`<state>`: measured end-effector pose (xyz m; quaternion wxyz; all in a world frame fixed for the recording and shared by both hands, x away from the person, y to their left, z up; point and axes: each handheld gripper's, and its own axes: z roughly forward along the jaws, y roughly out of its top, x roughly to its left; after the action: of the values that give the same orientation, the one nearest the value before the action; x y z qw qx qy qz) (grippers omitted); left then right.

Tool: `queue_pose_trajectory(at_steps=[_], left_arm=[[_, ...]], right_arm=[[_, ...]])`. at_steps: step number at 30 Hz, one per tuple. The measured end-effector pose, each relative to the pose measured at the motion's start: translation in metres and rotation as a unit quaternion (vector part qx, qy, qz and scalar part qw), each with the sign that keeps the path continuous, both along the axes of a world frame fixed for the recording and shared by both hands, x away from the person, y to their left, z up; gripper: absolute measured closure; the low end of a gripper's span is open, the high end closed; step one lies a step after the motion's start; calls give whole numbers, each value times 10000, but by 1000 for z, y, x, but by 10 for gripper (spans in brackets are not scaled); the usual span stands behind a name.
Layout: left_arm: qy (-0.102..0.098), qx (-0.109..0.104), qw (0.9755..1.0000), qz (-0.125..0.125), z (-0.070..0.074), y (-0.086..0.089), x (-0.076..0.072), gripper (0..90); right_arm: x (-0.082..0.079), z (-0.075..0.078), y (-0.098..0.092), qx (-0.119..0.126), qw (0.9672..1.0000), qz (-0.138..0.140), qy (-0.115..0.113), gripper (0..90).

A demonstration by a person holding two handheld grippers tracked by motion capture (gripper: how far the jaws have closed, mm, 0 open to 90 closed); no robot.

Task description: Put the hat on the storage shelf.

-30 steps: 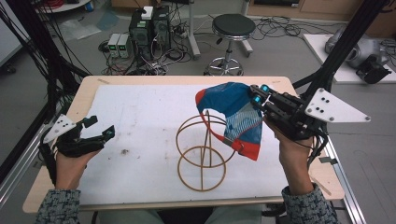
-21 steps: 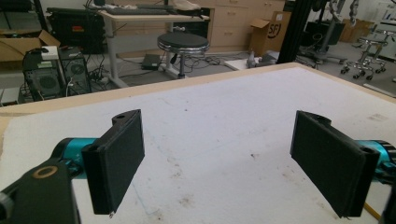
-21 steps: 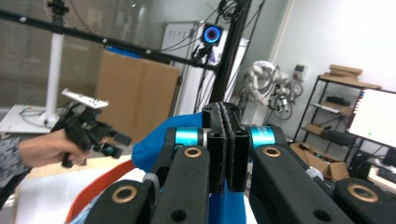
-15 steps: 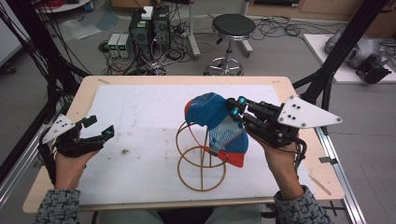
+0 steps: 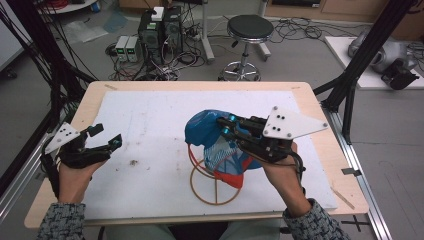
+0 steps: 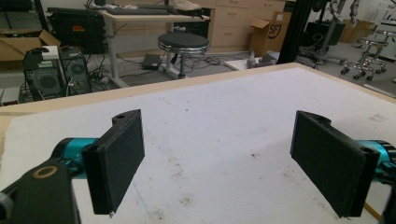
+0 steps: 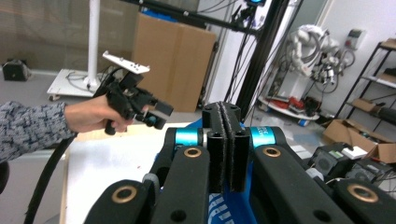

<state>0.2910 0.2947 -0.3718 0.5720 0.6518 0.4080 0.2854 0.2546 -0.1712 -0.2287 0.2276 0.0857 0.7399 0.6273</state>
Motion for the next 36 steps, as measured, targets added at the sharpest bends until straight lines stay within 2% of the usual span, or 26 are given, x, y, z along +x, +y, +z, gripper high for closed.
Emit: queue_pose_trajectory(at_steps=[4, 5, 10, 16, 18, 23, 29, 36], left_arm=[[4, -3, 10000, 2, 0, 0, 0, 178], [8, -2, 10000, 3, 0, 0, 0, 178], [13, 7, 10000, -4, 0, 0, 0, 178], [5, 1, 10000, 0, 0, 0, 0, 178], [6, 2, 10000, -6, 0, 0, 0, 178], [3, 9, 10000, -16, 1, 0, 0, 178], [29, 16, 10000, -31, -1, -1, 0, 178], [25, 24, 10000, -37, -1, -2, 0, 178]], right_arm=[[0, -2, 9, -147, 9998, 75, 71, 893], [-2, -3, 14, -251, 9996, 72, 77, 893], [-5, -3, 24, -386, 9990, 183, 102, 893], [-7, 0, 31, -349, 9988, 283, 170, 893], [-7, 0, 33, -424, 9986, 235, 198, 893], [-5, -1, 32, -319, 9985, 272, 347, 893], [-6, 1, 29, -229, 9983, 374, 394, 892], [-5, -2, 30, -273, 9981, 373, 420, 890]])
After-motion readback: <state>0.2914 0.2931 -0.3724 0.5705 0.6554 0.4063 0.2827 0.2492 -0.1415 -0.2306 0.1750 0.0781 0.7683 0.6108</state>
